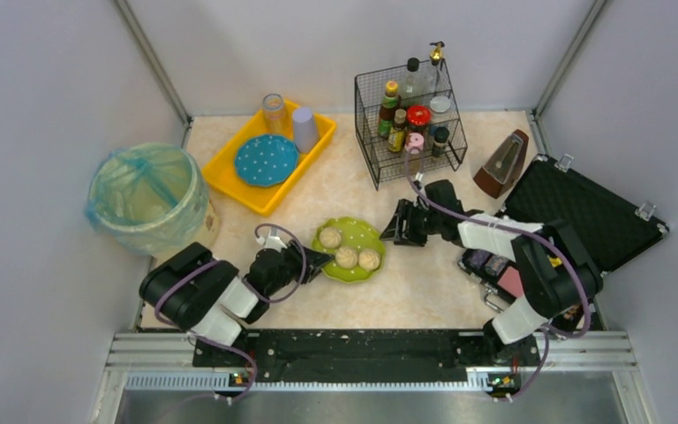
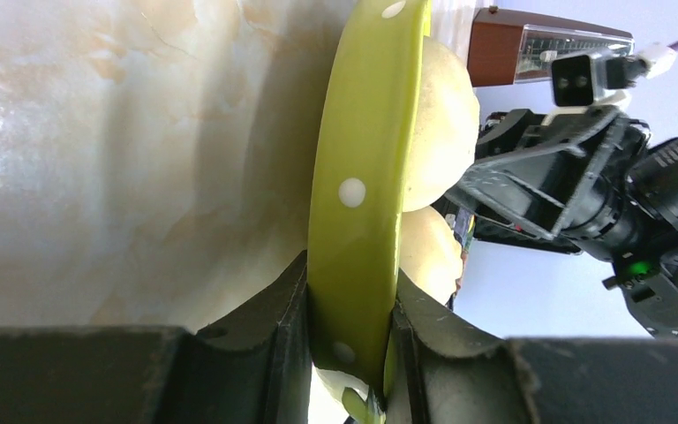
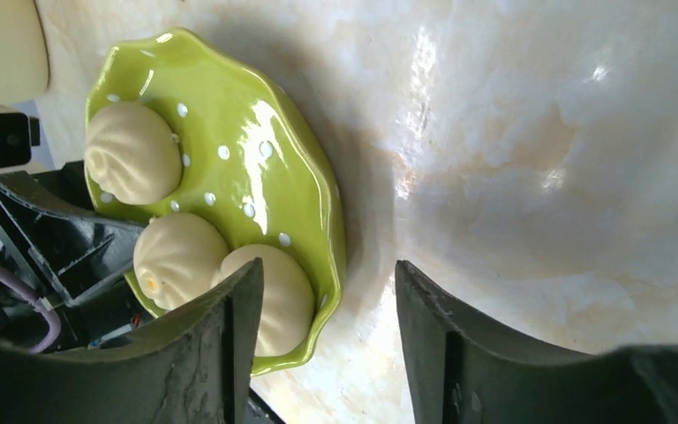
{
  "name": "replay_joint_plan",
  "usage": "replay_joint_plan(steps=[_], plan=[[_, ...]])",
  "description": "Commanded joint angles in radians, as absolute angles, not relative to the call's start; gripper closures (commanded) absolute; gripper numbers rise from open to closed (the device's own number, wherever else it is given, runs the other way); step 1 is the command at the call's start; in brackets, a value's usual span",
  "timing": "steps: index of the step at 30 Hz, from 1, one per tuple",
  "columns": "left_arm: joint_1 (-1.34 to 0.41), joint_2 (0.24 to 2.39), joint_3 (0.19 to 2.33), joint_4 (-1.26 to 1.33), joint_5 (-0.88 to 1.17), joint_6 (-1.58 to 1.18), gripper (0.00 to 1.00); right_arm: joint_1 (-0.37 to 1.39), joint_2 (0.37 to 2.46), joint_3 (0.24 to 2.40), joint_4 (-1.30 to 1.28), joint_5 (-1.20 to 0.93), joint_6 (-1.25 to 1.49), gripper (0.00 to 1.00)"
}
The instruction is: Clear the kitchen counter
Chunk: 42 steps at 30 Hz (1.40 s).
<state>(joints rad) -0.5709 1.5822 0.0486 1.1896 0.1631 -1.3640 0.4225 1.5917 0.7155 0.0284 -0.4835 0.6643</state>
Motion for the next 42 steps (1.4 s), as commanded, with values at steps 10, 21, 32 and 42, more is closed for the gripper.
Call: replay_joint_plan(steps=[10,21,32,42], plan=[[-0.564,0.914,0.160,0.620,0.040,-1.306,1.00,0.419,1.181,0.775,-0.188,-0.215,0.572,0.18],[-0.498,0.686,0.345,0.318,0.046,-1.283,1.00,0.420,0.862,0.640,-0.143,-0.046,0.519,0.01],[-0.390,0.705,0.619,0.154,0.095,-1.238,1.00,0.420,0.808,0.524,-0.058,0.051,0.477,0.01],[-0.135,0.744,0.802,0.074,0.172,-1.273,1.00,0.421,0.827,0.470,-0.010,0.096,0.441,0.01]])
